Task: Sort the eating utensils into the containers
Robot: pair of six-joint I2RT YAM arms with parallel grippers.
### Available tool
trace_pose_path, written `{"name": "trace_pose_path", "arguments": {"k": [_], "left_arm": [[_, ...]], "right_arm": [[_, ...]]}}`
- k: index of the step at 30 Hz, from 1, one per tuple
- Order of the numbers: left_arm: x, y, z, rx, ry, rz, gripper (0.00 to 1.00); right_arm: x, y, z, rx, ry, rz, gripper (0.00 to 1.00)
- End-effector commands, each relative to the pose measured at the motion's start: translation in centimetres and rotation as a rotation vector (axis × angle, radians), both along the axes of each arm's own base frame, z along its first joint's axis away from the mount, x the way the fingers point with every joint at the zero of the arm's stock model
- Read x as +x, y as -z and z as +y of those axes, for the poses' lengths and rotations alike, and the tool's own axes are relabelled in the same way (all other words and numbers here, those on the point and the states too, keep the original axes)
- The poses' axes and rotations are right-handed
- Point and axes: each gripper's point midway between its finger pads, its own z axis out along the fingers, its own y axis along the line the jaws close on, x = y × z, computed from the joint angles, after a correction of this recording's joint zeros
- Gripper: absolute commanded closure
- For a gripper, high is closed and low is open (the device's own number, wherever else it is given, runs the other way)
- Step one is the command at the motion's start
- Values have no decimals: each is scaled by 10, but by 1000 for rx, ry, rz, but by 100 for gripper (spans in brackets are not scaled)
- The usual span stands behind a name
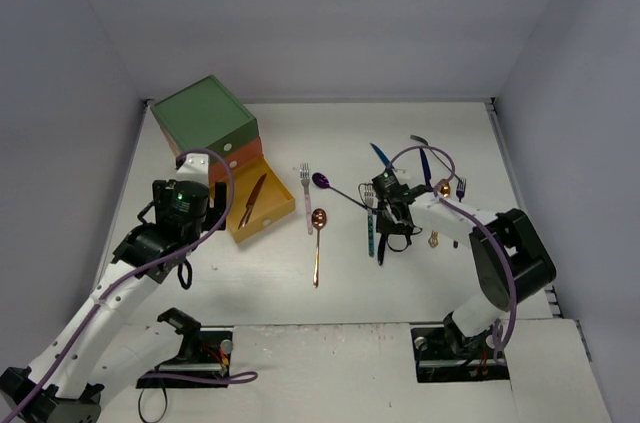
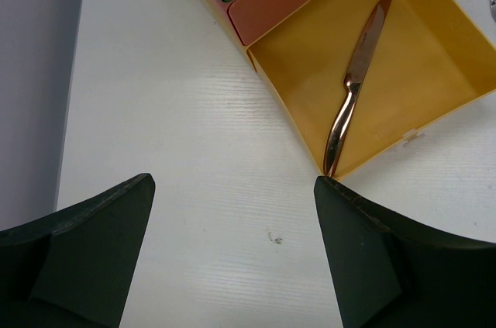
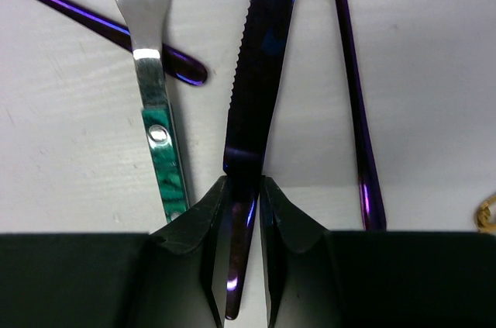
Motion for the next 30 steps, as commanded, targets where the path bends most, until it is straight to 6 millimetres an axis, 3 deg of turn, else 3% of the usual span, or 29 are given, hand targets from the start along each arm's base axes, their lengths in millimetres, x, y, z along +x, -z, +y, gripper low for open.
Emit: {"name": "trace_pose_path", "arguments": {"k": [1,11,21,24,26,30], "left_arm": [[7,-12,-1,-25,-7,-53,18],[7,-12,-2,-34,-6,-53,18],[7,-15,2,-40,-20,-71,18],[7,-16,7,-29,-41,-82,18],[8,-16,10,-26,-56,-82,18],[8,-15,14,-31,-74,-83,18]], "right_arm": [[-5,-40,2,27,-32,-51,100],[9,-96,28,120,-94,-189,100],[47,-194,143,306,-143,-415,100],[59,-207,179,385,-141,-449,100],[71,-207,206,422,-137,-459,100],[75,-209,254,502,-132,-478,100]]}}
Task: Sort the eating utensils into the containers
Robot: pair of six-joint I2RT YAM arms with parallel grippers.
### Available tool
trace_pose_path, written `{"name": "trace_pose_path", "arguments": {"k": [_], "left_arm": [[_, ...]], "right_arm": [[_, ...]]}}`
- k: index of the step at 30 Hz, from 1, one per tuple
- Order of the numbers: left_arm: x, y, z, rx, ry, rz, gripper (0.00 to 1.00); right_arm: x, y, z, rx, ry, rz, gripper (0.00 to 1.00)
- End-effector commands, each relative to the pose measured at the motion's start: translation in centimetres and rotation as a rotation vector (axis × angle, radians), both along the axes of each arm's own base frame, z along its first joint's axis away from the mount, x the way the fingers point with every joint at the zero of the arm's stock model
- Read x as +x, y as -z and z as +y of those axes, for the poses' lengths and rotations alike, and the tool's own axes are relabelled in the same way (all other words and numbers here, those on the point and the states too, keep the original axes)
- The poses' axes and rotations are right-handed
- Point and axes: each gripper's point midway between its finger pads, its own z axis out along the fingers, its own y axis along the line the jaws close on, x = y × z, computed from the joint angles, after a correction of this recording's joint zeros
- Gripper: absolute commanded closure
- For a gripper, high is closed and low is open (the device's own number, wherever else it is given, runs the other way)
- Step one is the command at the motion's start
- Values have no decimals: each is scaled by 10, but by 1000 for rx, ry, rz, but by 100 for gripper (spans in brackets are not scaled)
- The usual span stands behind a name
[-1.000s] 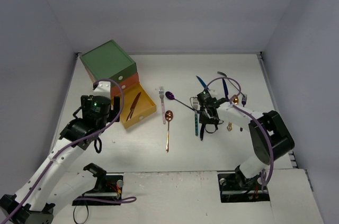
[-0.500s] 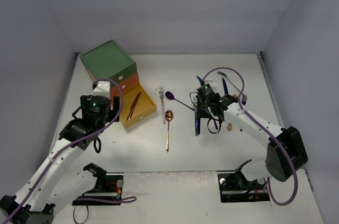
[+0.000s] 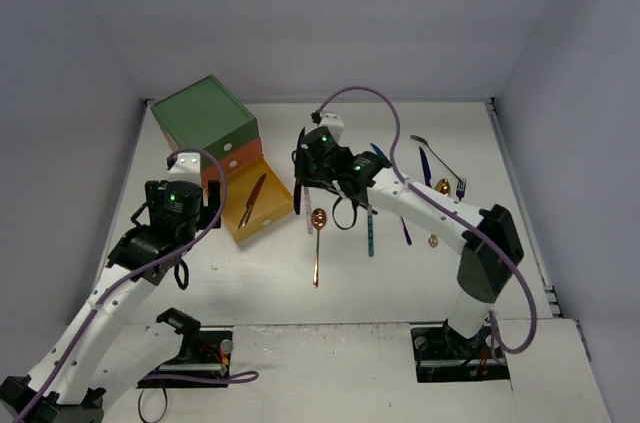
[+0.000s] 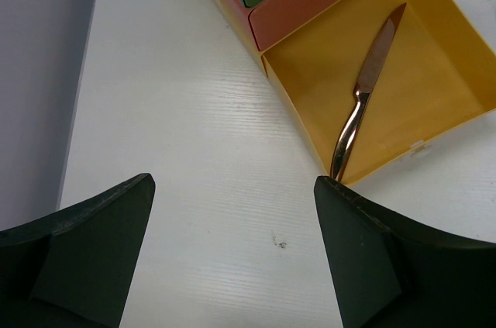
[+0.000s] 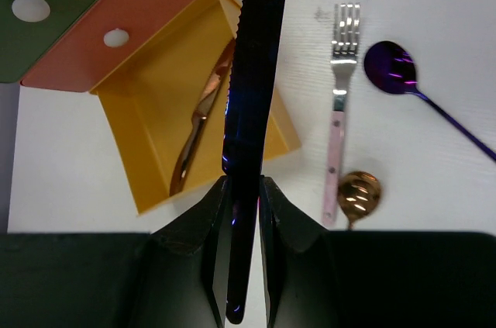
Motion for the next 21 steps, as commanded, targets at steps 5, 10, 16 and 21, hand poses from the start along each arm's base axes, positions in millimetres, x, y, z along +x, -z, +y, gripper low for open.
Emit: {"name": "trace_pose_path", "arguments": {"k": [5,10,16,21], "left_arm": [[11,-9,6,-20,-50,-56,18],[12,-8,6,-24,-52,-53,18],[12,-8,8,-31,-57,-55,18],[13,-7,8,-36,-57,-52,18]], "right_arm": [[24,-19,97,215,61,-81,100],[31,-4,133,259,70,-76,100],[42,11,153,284,92,-67,100],[44,24,166,288,72,-44,100]]}}
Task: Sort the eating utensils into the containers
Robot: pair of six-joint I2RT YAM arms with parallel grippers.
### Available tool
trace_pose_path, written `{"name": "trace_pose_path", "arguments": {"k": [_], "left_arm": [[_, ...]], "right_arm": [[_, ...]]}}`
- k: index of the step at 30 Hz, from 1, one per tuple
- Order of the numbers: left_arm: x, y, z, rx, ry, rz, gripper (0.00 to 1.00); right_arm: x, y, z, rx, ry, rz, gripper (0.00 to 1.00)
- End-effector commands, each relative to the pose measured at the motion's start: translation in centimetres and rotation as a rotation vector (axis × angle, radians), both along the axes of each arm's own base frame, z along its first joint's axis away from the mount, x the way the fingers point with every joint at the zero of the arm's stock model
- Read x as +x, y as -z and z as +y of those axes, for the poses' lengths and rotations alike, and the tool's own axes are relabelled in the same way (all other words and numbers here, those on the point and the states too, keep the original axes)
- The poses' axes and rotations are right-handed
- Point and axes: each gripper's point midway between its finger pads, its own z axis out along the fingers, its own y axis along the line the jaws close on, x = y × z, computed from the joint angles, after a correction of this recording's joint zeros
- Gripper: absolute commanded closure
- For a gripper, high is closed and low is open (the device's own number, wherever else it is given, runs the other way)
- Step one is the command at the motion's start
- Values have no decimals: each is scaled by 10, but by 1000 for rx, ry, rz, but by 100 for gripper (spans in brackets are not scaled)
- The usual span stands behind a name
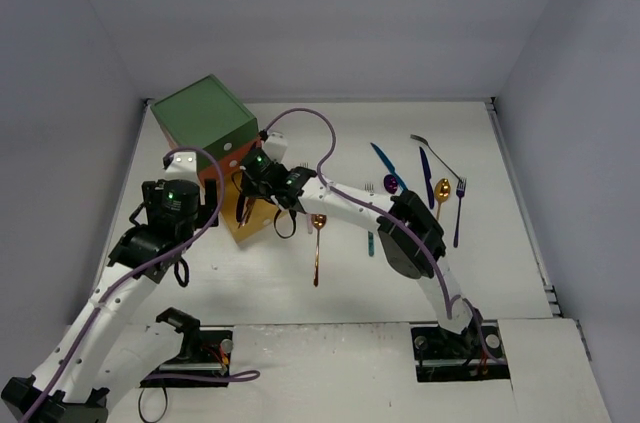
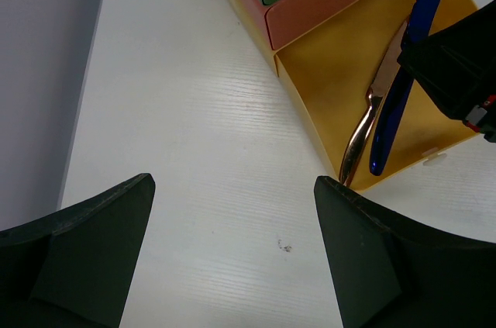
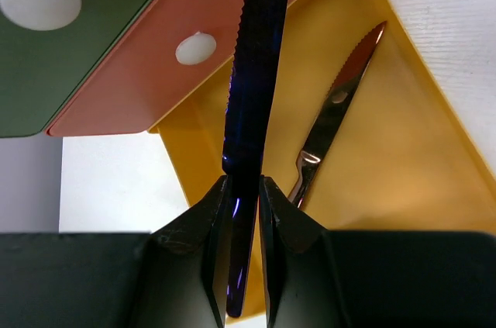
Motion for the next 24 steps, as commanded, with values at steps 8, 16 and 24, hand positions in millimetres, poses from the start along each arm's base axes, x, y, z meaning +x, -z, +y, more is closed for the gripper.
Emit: {"name": "trace_pose_path", "arguments": {"k": [8,16,24], "left_arm": [[10,-11,-3,-36,-8,-53,18],[10,-11,-4,-39,-2,-49,18],[10,-9,-6,-44,10,-43,18]], "right_arm": [[1,-21,33,111,-32,-34,99],[-5,-47,21,87,-68,-94,75],[0,-85,-40,5,-67,-172,58]]}}
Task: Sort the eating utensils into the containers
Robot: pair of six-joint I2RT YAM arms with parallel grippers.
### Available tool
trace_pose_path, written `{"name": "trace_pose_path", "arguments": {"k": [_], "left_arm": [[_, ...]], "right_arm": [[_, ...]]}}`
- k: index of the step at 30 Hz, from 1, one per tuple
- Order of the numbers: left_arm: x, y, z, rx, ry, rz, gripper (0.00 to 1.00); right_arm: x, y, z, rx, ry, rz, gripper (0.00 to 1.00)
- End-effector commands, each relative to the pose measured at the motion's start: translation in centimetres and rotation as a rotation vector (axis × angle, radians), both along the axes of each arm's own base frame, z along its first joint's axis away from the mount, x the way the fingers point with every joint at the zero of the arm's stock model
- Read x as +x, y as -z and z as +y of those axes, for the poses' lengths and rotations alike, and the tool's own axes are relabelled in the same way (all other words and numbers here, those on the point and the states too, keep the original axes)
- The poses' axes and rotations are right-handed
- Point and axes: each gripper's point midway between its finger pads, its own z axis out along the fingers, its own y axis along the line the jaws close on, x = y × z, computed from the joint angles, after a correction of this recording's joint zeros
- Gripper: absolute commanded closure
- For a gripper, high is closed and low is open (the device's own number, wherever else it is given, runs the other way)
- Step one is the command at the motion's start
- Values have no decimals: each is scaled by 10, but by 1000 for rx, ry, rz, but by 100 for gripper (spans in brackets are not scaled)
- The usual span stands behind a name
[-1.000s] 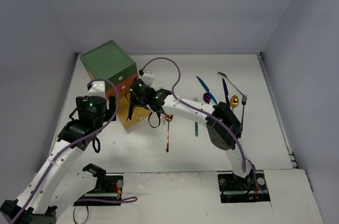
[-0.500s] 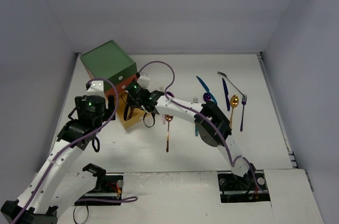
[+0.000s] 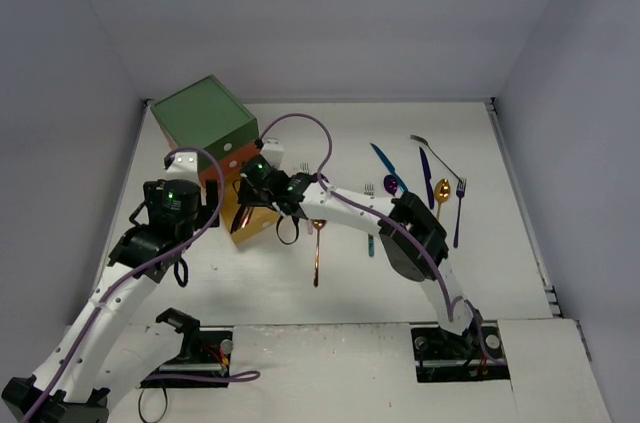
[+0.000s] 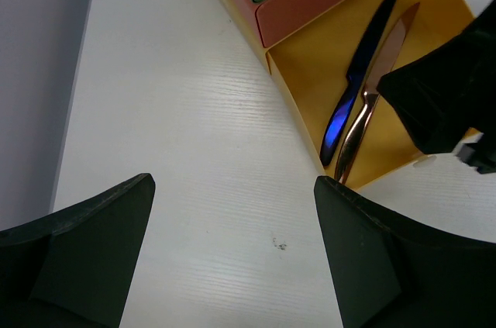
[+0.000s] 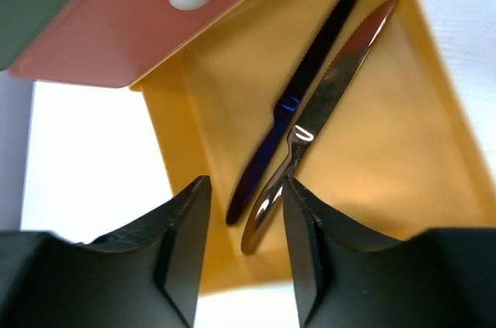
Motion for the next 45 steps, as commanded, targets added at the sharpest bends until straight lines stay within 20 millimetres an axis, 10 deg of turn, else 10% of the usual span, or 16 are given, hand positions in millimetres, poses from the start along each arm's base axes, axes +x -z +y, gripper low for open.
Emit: {"name": "trace_pose_path", "arguments": {"k": [1,5,13,18,30,45], "left_arm": [[9,-11,-3,-30,-6,-51,18],[9,-12,-4,-35,0,-55,18],[9,-11,-8,-46,22,-48,18],[10,-9,-9,-48,29,-39,18],[10,-8,-11,-49,39,-31,18],[10,-7,-12,-44,47,-27,18]], "right_arm": [[17,-104,-45,68,18,-177,57],[31,-91,-115,-36,58,-183,46],[65,-86,-339,-201,305,-160,49],[68,-50,-425,-319,411,-65,46],[76,43,-474,-432,410,165,47],[100,69,-480,-497,333,194,58]]}}
